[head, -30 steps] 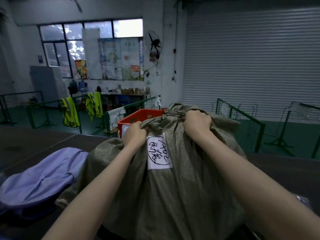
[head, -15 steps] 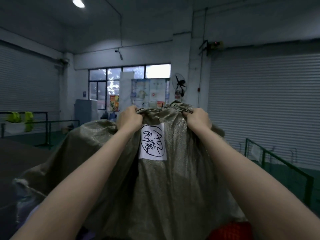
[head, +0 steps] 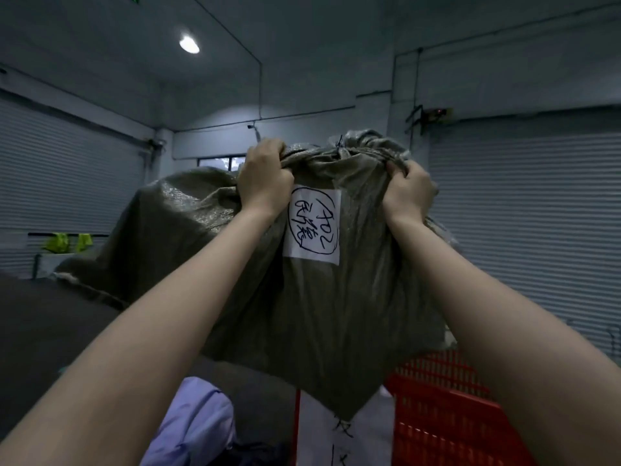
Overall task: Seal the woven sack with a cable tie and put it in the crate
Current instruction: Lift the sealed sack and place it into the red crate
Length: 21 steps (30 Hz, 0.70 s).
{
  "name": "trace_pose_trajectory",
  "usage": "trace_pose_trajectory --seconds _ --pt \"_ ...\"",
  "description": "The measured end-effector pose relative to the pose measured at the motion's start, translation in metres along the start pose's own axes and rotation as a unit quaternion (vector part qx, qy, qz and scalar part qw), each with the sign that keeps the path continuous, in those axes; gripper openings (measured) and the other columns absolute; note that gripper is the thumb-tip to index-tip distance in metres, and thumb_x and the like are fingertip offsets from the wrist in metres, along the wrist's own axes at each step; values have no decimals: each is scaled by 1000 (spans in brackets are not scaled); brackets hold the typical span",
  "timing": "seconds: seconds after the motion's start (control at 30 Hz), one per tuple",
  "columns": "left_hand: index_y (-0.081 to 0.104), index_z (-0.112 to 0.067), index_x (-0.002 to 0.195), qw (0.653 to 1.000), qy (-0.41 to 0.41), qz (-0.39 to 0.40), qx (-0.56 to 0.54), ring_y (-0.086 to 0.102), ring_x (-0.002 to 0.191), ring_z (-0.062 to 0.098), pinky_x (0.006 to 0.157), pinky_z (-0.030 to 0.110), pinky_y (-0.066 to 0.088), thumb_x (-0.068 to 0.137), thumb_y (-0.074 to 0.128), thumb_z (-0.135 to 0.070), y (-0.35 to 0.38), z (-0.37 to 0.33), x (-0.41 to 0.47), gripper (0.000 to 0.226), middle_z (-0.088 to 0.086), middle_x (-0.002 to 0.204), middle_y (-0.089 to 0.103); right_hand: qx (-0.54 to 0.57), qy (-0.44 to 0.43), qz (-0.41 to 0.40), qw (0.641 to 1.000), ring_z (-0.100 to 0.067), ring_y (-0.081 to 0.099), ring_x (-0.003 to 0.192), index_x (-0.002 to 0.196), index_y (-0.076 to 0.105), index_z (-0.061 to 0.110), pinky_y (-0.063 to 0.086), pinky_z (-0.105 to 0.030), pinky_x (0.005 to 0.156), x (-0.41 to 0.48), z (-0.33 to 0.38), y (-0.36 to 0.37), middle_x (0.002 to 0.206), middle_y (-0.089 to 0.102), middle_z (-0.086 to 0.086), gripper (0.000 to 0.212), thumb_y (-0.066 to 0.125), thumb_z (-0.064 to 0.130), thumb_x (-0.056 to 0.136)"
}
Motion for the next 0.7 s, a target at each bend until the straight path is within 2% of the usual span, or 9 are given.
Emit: trace_pose_trajectory --seconds 0.07,0.13,0.23,0.33,0.5,0.57,0.63,0.67,0.7 --pt "55 0 96 999 15 -26 -31 37 86 17 74 27 29 75 41 9 10 -4 -2 27 6 90 46 11 -29 -43 999 -29 57 108 110 65 3 33 -26 82 4 -4 -7 116 66 -17 30 47 22 95" --pt "54 3 94 995 26 -51 -79 41 85 21 73 26 30 73 41 9 23 -6 -10 26 12 90 51 15 -78 -92 993 -30 58 104 106 65 -2 33 -24 81 3 -10 -17 112 66 -20 27 47 14 94" --pt "49 -4 84 986 41 -65 -150 43 82 25 70 31 35 70 37 5 51 -8 -22 21 18 86 51 6 -165 -159 973 -35 62 88 93 66 -8 31 -22 69 3 -22 -31 95 67 -26 21 49 3 89" --pt "40 -9 82 976 21 -65 -208 37 82 22 70 30 32 71 38 11 81 -11 -32 23 10 84 41 -26 -228 -173 958 -34 62 75 83 65 -8 24 -12 63 9 -30 -38 82 66 -25 16 51 -1 86" --pt "52 4 88 955 -40 -66 -288 39 87 21 73 19 26 73 39 10 131 -19 -56 21 16 86 46 -97 -285 -161 940 -34 61 73 82 65 -7 29 -14 64 22 -54 -49 78 65 -23 15 50 -5 85" --pt "53 5 87 943 -46 -61 -323 46 88 28 78 27 35 73 38 7 154 -24 -62 20 26 89 53 -128 -296 -167 932 -34 61 73 83 65 -6 33 -17 64 27 -66 -55 78 65 -22 15 50 -3 85" --pt "52 1 84 935 -49 -58 -346 51 95 38 88 49 43 75 39 7 173 -26 -64 17 29 92 55 -148 -308 -167 925 -35 61 73 83 65 -6 36 -21 65 29 -72 -59 79 65 -22 16 49 -1 86" --pt "51 0 84 929 -59 -54 -360 51 95 36 89 51 43 76 40 8 184 -26 -65 16 30 92 56 -161 -317 -165 920 -35 61 73 83 65 -5 36 -22 65 31 -76 -58 79 65 -22 17 49 0 86" --pt "52 2 86 924 -72 -48 -373 50 92 32 87 46 44 77 41 10 195 -26 -66 16 30 93 56 -171 -326 -164 915 -34 61 73 82 65 -5 36 -23 65 33 -79 -57 79 65 -22 19 48 2 87"
Point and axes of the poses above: each hand's wrist, its own x-axis towards the middle knuckle, its own y-axis out of the palm, z = x × y, the point moved 6 cm from there along x, towards the middle knuckle
